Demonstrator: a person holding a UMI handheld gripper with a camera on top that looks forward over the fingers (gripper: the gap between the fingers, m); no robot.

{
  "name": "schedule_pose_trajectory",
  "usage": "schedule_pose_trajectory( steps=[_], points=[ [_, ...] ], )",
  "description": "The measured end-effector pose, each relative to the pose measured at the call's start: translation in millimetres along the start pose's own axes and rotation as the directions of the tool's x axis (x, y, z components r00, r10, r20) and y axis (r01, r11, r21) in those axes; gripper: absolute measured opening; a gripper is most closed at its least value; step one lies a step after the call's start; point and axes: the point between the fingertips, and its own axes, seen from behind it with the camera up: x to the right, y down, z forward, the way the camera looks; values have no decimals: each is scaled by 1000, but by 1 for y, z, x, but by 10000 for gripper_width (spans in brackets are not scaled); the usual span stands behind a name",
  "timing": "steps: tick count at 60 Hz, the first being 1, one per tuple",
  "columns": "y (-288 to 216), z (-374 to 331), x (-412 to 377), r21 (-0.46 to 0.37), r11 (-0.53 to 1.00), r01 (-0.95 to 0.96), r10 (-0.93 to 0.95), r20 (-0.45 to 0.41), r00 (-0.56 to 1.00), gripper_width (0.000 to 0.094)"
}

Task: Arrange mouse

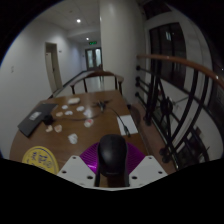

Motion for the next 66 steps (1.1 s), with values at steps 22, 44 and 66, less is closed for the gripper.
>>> schedule_pose_trajectory(
  steps=[22, 44, 66],
  points=[
    [-49, -132, -248, 222, 971, 84, -137, 239, 961, 354],
    [98, -49, -258, -40, 985, 170, -165, 114, 980, 416],
    [94, -132, -228, 22, 937, 350, -334, 356, 873, 846]
  ],
)
